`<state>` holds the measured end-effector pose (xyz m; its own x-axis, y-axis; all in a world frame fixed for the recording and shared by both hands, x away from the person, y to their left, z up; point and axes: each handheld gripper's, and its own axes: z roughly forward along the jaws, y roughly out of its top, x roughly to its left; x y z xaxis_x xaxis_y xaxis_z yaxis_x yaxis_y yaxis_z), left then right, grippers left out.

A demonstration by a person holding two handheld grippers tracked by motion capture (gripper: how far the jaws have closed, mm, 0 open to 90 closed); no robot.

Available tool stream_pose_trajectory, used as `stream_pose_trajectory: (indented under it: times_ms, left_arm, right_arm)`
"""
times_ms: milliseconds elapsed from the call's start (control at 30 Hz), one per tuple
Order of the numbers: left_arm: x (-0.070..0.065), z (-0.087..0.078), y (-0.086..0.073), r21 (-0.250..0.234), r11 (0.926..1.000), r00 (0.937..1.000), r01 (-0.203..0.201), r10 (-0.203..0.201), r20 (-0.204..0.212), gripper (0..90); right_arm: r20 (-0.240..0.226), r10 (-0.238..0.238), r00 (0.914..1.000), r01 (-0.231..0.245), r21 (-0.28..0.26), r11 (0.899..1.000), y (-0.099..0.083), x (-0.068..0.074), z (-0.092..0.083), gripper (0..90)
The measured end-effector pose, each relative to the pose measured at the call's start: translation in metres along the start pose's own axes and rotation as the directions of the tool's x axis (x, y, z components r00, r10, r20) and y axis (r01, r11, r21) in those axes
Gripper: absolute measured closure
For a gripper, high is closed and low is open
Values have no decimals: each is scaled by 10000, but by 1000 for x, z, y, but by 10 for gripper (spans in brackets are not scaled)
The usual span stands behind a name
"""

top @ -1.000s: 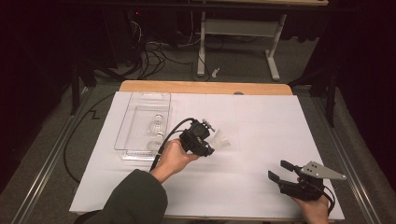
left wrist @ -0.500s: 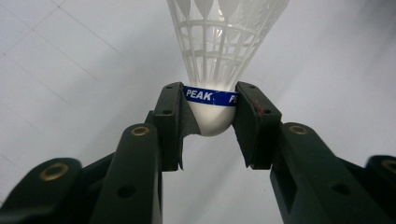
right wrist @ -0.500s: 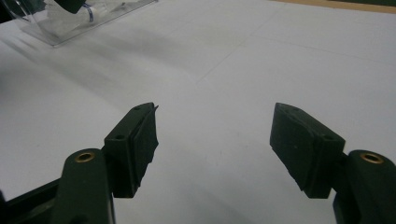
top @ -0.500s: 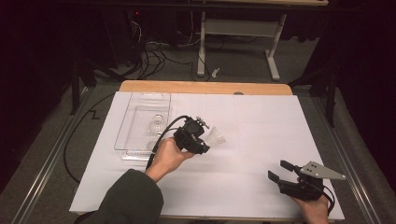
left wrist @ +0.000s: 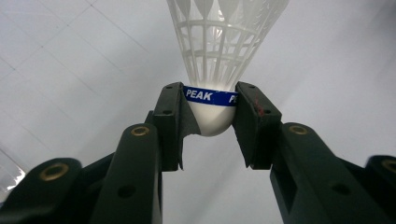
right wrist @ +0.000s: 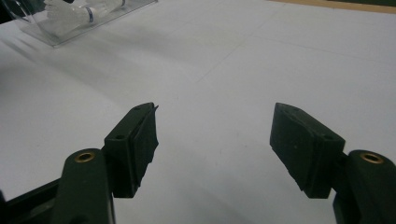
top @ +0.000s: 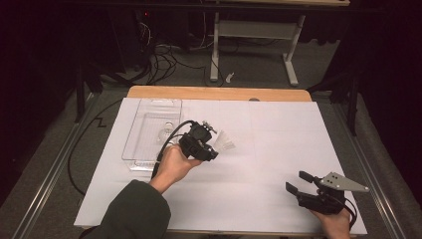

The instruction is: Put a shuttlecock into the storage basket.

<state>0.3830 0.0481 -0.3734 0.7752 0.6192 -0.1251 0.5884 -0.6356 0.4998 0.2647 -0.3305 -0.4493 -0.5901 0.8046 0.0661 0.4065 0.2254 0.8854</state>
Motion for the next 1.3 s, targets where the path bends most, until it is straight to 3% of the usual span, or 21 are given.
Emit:
stream_pose_trajectory:
  times_ms: [1067, 1300]
  left_arm:
    - [27, -32, -11, -339, 9983, 9949, 481, -509, -874, 649]
    - [31, -36, -11, -462, 9969, 9944, 637, -673, -820, 649]
  right_arm:
    - [-17, 56, 10000, -56, 43, 10000, 0, 0, 1, 323]
    - [-5, 36, 10000, -36, 21, 10000, 0, 0, 1, 323]
